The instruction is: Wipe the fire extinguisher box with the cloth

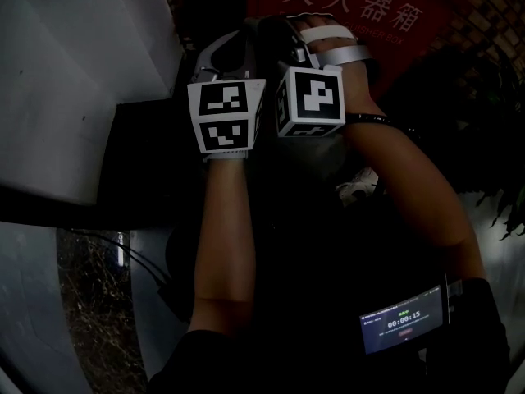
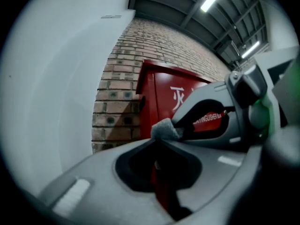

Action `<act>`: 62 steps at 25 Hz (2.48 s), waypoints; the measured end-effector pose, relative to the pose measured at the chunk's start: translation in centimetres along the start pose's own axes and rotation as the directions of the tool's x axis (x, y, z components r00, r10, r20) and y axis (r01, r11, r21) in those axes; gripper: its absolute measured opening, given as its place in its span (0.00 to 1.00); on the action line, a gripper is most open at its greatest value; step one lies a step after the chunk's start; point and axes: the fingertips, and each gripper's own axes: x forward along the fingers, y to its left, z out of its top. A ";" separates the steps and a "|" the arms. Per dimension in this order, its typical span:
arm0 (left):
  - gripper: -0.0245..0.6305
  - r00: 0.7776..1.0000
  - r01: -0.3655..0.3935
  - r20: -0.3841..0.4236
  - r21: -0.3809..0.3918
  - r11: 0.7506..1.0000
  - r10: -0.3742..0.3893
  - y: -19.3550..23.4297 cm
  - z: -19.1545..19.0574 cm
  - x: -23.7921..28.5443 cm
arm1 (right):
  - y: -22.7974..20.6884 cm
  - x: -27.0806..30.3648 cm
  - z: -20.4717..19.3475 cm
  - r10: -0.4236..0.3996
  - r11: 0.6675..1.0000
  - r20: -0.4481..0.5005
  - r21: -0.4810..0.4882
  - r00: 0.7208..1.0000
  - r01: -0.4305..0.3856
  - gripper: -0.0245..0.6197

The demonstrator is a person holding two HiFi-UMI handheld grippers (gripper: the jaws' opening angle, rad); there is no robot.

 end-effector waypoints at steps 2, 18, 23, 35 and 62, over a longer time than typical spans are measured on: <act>0.04 1.000 0.003 -0.003 0.008 1.000 -0.003 -0.6 0.0 0.2 | -0.2 -0.2 -0.3 -0.008 1.000 -0.001 -0.009 1.000 0.008 0.09; 0.04 0.995 0.095 -0.023 0.064 0.993 -0.094 -9.6 1.4 3.3 | -0.8 -4.2 -8.3 -0.043 0.999 -0.051 0.020 0.998 0.044 0.09; 0.04 0.991 0.130 -0.029 0.049 0.990 -0.129 -13.1 1.2 4.4 | -0.3 -5.6 -11.5 -0.040 0.998 -0.076 0.050 0.996 0.044 0.09; 0.04 0.972 0.233 -0.039 0.053 0.971 -0.231 -23.1 0.9 7.7 | 1.0 -9.6 -20.9 -0.035 0.996 -0.174 0.078 0.984 0.049 0.09; 0.04 0.971 0.231 -0.088 0.074 0.970 -0.224 -20.0 0.5 4.1 | 1.0 -10.8 -17.5 -0.036 0.993 -0.113 0.111 0.993 0.049 0.09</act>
